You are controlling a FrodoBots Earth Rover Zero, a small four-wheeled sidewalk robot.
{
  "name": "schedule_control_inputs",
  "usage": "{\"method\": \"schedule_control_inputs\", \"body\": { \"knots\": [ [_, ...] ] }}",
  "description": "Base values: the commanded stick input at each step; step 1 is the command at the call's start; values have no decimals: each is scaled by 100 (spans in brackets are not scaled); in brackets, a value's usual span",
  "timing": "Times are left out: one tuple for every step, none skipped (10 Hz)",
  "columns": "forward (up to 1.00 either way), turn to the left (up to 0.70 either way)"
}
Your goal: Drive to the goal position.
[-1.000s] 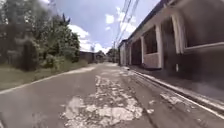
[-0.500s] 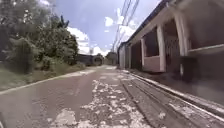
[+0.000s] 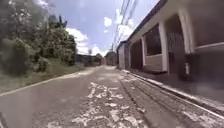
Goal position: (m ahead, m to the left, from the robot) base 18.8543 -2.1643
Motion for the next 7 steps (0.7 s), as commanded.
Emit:
{"method": "schedule_control_inputs", "body": {
  "knots": [
    [70, 1],
    [70, 1],
    [70, 1],
    [70, 1],
    [70, 1],
    [70, 1],
    [70, 1]
  ]
}}
